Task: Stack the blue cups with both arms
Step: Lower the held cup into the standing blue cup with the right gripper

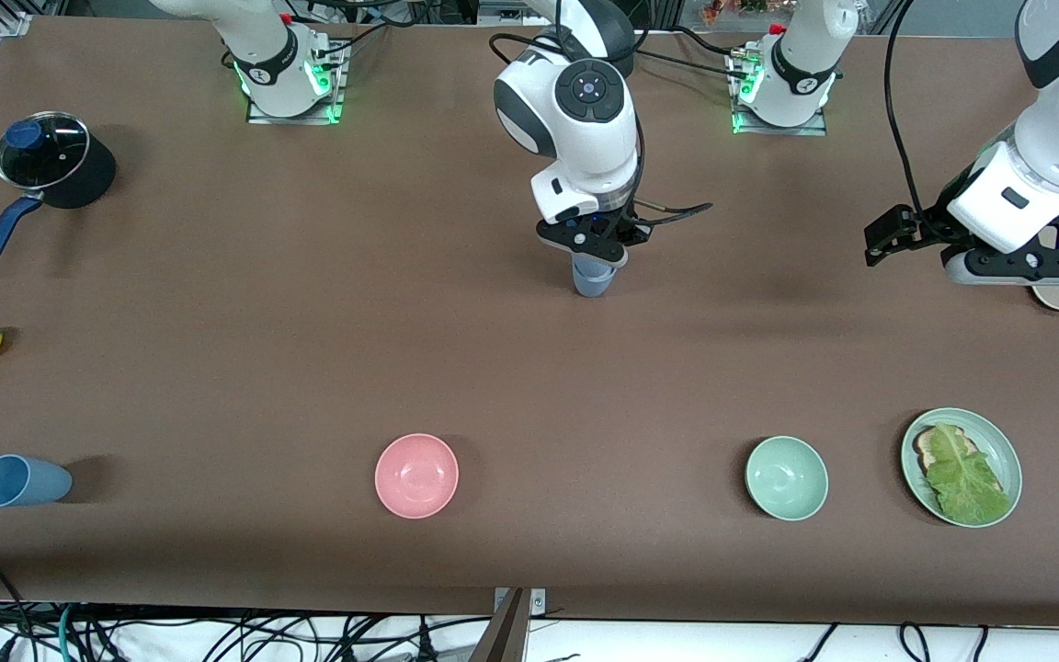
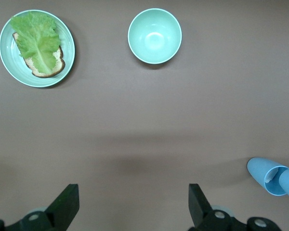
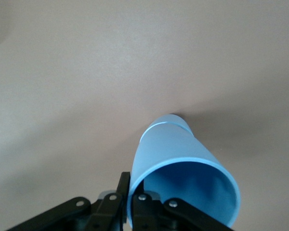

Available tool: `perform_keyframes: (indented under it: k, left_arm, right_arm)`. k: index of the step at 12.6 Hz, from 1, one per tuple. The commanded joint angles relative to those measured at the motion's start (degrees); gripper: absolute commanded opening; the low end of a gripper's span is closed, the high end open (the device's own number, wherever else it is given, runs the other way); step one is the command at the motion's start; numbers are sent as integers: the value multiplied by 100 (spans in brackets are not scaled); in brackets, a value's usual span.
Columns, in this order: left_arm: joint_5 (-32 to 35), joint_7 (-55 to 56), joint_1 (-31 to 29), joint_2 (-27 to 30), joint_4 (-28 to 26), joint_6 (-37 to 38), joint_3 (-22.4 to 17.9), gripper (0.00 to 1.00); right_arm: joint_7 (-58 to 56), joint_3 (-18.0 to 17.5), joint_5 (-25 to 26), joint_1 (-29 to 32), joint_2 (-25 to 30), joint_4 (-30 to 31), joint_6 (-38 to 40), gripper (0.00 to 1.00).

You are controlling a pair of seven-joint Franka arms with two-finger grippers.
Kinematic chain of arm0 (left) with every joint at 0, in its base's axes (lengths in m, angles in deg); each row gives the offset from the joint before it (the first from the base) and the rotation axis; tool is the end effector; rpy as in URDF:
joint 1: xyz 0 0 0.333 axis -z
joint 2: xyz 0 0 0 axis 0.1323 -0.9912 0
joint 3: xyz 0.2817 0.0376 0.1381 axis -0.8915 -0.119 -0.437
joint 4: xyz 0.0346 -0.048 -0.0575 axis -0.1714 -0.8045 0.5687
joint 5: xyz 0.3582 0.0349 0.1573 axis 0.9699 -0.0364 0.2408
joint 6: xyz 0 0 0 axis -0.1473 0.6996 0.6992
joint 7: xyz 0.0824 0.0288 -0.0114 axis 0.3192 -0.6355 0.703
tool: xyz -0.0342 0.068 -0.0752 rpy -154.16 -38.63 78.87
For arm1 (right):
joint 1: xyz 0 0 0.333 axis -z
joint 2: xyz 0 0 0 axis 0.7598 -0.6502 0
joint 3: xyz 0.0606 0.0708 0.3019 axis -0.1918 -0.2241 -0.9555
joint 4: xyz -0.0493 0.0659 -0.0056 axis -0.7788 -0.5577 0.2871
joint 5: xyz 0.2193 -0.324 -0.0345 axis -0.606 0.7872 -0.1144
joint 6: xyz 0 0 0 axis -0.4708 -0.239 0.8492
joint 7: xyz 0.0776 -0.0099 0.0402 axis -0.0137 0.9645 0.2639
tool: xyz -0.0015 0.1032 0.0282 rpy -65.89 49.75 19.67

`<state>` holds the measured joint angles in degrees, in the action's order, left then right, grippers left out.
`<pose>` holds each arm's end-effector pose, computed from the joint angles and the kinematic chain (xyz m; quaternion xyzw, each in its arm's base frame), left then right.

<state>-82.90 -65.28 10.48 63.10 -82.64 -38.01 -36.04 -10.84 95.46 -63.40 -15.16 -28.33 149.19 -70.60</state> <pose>0.5632 -0.0609 0.5627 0.9999 0.0061 -0.0081 0.0078 0.4561 0.6241 0.3794 -0.9725 0.2140 0.0199 0.0895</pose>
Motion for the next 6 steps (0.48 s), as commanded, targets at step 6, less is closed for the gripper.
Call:
perform_keyframes:
  k: [6]
  left_arm:
    - [-82,-21,-33,46,51,129,25,100]
  right_arm:
    - [72,11,-16,-53,-172,-206,120,0]
